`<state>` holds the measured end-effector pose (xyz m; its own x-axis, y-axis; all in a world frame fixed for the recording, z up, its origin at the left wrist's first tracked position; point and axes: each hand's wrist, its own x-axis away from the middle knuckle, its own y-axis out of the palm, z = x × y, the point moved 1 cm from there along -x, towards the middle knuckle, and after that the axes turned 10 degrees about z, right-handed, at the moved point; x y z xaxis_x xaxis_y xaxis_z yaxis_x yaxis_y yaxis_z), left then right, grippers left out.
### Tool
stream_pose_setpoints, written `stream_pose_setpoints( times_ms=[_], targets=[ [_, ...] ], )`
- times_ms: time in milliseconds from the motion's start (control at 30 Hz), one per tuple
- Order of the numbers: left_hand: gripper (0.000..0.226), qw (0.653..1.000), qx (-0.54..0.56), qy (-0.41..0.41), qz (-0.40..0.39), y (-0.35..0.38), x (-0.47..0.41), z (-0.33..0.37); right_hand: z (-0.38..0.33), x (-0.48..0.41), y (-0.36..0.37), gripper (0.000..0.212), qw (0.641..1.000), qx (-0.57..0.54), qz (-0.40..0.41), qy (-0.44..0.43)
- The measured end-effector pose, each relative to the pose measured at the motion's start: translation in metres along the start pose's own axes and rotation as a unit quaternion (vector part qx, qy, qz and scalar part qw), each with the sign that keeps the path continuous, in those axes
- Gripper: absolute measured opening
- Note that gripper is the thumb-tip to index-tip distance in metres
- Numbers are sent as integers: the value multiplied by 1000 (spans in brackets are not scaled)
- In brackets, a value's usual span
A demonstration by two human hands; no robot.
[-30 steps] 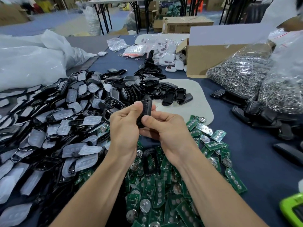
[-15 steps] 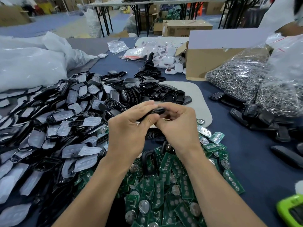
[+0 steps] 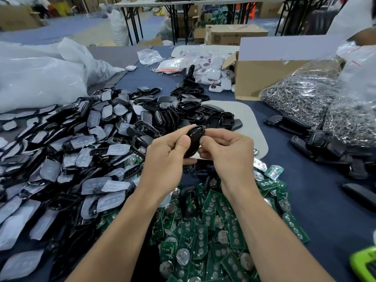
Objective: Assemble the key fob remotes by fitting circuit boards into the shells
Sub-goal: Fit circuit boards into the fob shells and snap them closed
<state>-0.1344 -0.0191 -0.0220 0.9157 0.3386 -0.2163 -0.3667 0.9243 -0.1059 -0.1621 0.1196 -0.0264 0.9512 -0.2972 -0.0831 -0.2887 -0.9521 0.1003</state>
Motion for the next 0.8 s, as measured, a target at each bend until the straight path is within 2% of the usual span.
stream_pose_setpoints(
  times_ms=[100,233,467,600,800],
  targets=[
    [45,997,51,-46,-34,3,-1,1,-2,2,-3,16,997,48,38,-37],
    [38,996,78,-53,0,1,-5,-2,-8,10,2,37,990,84,-19,-108],
    [39,991,107,-75,12,-2,-9,-6,-6,9,3,48,990,62,-91,-91],
    [31,990,112,-85,-12,-5,-10,-8,-5,4,0,45,992,54,-86,-69],
    [27,985,133,-108,-20,-7,-10,-8,-3,4,0,47,991,62,-91,-79]
  ],
)
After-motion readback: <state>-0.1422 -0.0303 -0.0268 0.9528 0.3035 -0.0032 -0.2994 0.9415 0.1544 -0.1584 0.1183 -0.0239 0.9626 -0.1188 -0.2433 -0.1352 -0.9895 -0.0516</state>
